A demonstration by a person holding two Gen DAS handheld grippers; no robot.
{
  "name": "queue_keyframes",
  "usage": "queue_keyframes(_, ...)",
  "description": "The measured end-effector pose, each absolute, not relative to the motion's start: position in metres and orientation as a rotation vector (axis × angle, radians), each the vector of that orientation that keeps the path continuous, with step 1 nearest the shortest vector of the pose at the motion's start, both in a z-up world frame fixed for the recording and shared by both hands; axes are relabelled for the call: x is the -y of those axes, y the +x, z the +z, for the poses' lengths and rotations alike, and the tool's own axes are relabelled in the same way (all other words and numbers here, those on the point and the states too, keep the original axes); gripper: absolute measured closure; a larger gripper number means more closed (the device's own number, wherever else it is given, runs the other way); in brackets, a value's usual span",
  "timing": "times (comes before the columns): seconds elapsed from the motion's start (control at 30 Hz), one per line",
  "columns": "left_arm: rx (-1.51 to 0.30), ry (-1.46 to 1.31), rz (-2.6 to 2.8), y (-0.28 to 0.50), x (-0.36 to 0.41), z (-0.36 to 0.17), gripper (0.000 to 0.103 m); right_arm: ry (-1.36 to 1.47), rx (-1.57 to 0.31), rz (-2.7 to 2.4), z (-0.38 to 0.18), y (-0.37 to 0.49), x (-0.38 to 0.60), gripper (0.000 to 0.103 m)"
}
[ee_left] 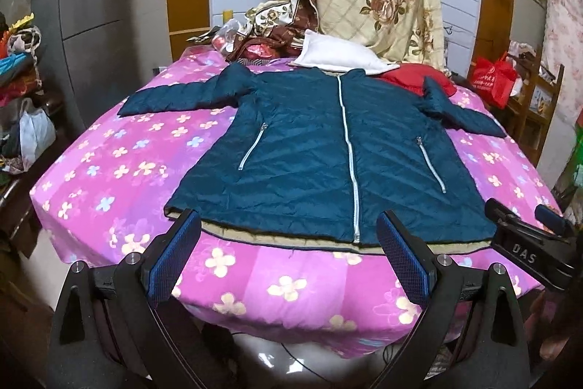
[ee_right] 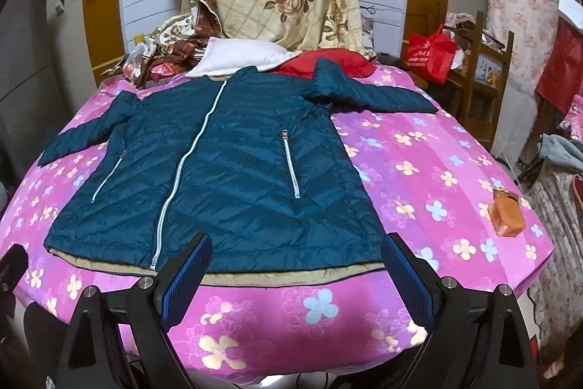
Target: Fold large clothes
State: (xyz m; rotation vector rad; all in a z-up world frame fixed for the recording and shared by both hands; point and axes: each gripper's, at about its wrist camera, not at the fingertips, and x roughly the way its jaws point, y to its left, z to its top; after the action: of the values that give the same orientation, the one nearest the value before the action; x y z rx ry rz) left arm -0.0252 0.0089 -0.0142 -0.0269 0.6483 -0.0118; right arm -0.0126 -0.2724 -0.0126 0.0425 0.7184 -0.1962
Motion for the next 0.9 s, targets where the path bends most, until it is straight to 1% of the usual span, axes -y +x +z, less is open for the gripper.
queue_keyframes(0.3,-0.682,-0.027,0.027,-0.013,-0.011,-0.02,0.006,-0.019,-0.645,-0.28,-0.009,-0.023,0.269,0.011)
queue_keyframes(0.43,-0.692,-0.024,0.036,-0.011,-0.013,-0.023,0.006,0.037,-0.654,-0.22,-0.011,-0.024,0.271,0.011)
queue_keyframes(0.6,-0.713,-0.035,0.009,-0.008,-0.013,-0.028,0.006,0.04,-0.622,-0.196,-0.016,-0.028,0.262,0.011)
queue_keyframes(0.77,-0.706,-0.019,-0.006,-0.011,-0.01,-0.028,0.006,-0.004,-0.678,-0.143,-0.028,-0.025,0.247,0.011)
queue_keyframes(0.9,-0.713,-0.018,-0.019,-0.009,-0.009,-0.029,0.006,-0.066,-0.678,-0.132,-0.029,-0.025,0.236,0.011)
